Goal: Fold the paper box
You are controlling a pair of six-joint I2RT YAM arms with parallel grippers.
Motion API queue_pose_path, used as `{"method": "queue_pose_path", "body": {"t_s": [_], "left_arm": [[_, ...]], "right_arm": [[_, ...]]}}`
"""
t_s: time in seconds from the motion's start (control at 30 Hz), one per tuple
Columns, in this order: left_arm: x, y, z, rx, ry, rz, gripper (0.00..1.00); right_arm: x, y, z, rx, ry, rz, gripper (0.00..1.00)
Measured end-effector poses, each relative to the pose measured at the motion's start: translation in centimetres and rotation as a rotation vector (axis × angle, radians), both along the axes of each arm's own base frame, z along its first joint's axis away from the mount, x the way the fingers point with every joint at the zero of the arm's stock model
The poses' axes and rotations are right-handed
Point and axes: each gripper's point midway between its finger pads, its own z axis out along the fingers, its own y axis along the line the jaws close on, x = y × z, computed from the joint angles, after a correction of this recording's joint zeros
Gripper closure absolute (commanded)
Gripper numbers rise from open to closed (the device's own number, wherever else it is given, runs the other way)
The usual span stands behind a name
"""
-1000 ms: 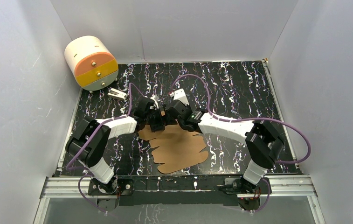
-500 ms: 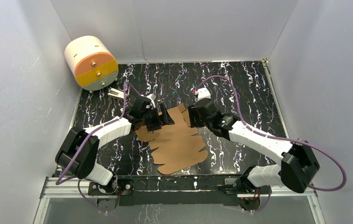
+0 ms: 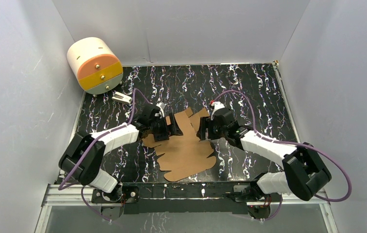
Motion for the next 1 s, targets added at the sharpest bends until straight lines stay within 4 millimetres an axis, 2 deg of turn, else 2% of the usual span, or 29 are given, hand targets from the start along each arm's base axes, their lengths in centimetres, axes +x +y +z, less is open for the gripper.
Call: {"method": "queue_pose_path", "body": {"t_s": [0.3, 0.57, 1.0], "left_arm": [[-0.3, 0.4, -2.1, 0.044, 0.042, -0.008, 0.15], [-0.3, 0.4, -2.2, 0.046, 0.043, -0.010, 0.15], [-0.2, 0.3, -2.2, 0.044, 0.043, -0.010, 0.15]], "right_arm": [[0.8, 1.3, -2.2, 0.035, 0.038, 0.014, 0.17], [0.7, 1.0, -3.8, 0.006, 0.075, 0.000, 0.17], [0.1, 2.0, -3.7, 0.049, 0.101, 0.043, 0.18]]}}
